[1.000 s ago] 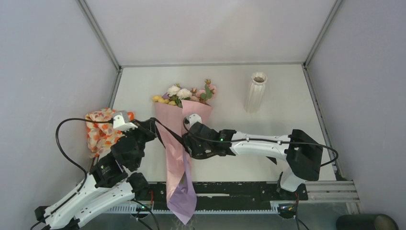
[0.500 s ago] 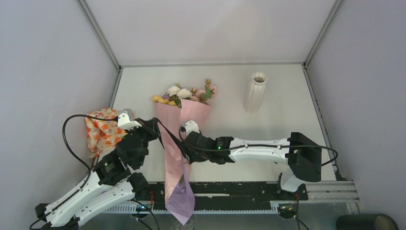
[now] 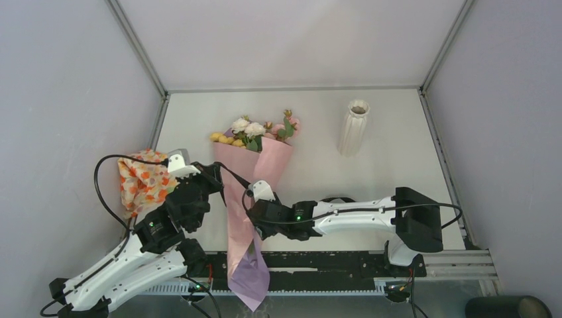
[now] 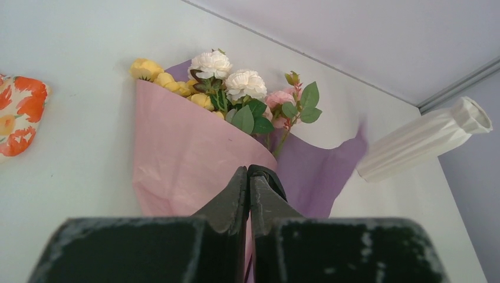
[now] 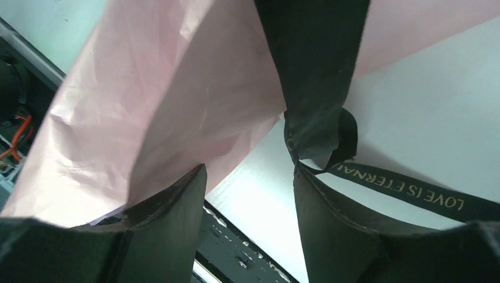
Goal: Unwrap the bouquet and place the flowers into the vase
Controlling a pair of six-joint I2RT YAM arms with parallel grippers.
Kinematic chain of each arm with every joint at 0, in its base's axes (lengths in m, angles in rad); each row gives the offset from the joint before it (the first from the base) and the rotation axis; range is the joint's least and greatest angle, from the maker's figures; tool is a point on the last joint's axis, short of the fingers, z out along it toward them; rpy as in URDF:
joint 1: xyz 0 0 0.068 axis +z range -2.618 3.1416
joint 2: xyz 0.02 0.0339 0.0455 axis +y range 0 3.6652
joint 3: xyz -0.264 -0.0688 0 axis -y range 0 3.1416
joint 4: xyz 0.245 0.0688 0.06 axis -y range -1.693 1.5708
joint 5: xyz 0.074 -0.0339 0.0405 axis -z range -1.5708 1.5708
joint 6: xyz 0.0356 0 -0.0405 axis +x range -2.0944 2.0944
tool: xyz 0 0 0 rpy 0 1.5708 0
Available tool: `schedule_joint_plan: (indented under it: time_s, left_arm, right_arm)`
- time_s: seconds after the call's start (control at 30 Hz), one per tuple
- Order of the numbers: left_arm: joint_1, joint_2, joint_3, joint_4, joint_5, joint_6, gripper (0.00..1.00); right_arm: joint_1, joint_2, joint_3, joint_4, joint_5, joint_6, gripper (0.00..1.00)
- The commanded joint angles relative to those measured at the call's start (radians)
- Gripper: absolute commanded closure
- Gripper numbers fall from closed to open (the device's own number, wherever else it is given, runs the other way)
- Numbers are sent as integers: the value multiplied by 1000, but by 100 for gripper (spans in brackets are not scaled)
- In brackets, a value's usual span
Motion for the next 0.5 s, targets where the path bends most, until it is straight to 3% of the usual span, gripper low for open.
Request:
schedule_joint_plan:
  time_s: [0.0,0.33,0.47]
  left_arm:
    - [10,3,57,40,-4,31,93]
    - [10,-16,53,28,3,9,94]
    - [10,-10,53,28,8,-1,94]
  right_arm:
    - [14,33,39,-11,61,25,36]
    - [-98,49,39,10,96,-31,36]
    - [-148,83,45,72,52,-73,45]
